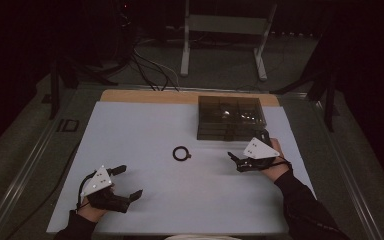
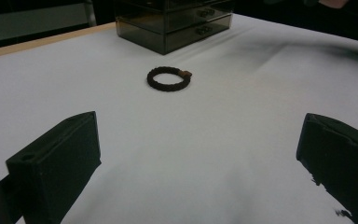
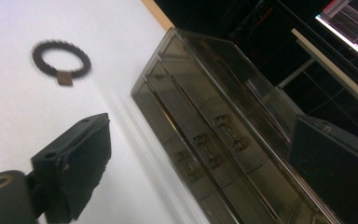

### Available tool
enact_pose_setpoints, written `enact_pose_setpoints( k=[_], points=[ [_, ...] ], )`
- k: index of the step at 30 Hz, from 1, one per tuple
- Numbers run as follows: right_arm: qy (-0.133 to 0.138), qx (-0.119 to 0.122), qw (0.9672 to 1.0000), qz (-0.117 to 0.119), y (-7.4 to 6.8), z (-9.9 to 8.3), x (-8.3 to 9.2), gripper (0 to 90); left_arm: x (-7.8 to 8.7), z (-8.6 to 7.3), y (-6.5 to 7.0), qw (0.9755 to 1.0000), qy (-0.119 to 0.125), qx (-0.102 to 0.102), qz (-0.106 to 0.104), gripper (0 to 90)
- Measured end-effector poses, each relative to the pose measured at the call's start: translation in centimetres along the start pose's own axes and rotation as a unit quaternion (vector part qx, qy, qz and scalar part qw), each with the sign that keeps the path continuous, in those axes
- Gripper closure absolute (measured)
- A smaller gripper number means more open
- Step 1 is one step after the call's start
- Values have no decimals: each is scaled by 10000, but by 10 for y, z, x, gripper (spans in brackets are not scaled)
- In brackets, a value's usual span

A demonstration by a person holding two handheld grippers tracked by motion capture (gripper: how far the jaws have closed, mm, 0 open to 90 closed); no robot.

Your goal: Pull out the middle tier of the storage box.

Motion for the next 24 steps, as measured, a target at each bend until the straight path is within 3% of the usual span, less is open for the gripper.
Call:
enact_pose_setpoints(
  k=[7,10,19,24],
  points=[
    [-280,293,9990,-185,-1,-5,-13,80,0,0,0,10000,3,4,-10,9],
    [-386,417,9979,-323,0,-7,-17,125,0,0,0,10000,15,19,-10,9],
    [-676,551,9953,-431,0,-16,-27,196,0,0,0,10000,9,9,-11,9],
    [-970,745,9914,-472,-2,-23,-32,257,0,0,0,10000,0,7,-22,9]
  ],
)
Point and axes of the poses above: each handheld gripper's, and its own axes: x roughly backward along the jaws, z roughly out of its top, y roughly to its right, the point moved 7 cm from there along -x, roughly forward along the jaws, and after that the axes turned 12 degrees about z, right-handed, at the moved point
